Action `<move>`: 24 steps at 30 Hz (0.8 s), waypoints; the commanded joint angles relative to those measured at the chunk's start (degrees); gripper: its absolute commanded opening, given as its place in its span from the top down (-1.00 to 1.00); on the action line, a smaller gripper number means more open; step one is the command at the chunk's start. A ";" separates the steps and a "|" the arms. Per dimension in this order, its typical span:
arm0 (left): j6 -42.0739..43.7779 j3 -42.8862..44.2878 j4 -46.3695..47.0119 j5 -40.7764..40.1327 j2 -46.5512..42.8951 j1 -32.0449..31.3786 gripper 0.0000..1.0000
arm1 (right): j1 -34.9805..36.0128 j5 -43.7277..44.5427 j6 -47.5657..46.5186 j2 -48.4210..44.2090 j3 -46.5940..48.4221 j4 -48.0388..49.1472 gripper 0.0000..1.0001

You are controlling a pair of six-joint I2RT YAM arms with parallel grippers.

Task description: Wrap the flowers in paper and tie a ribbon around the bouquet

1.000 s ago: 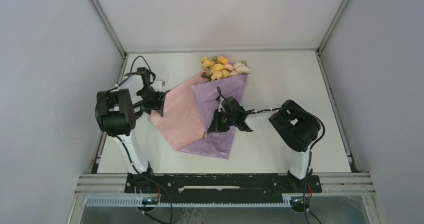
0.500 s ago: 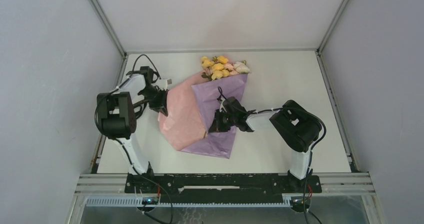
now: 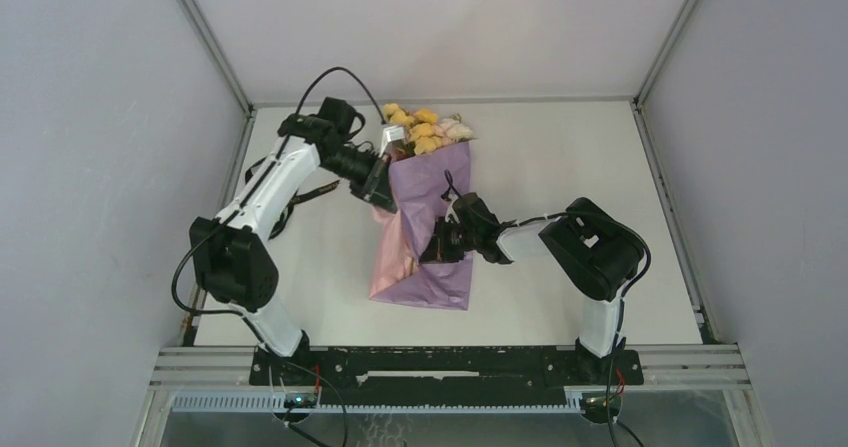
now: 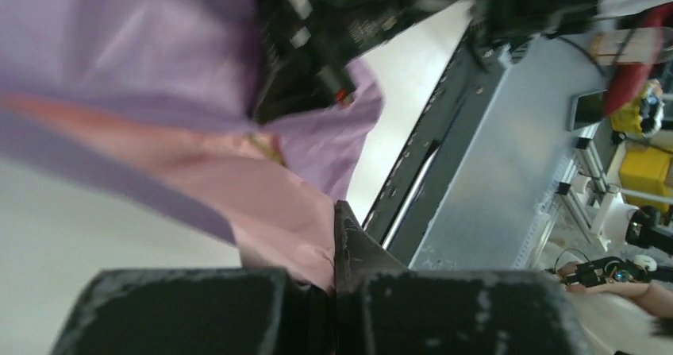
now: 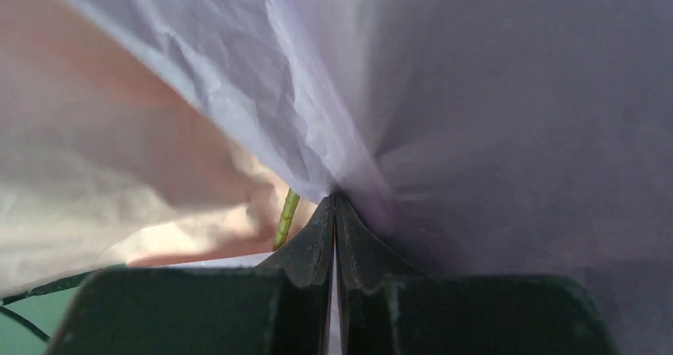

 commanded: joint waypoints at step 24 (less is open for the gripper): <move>-25.93 15.19 29.72 -16.55 33.24 -12.02 1.00 | 6.44 16.45 4.43 -16.47 -5.28 -8.44 0.67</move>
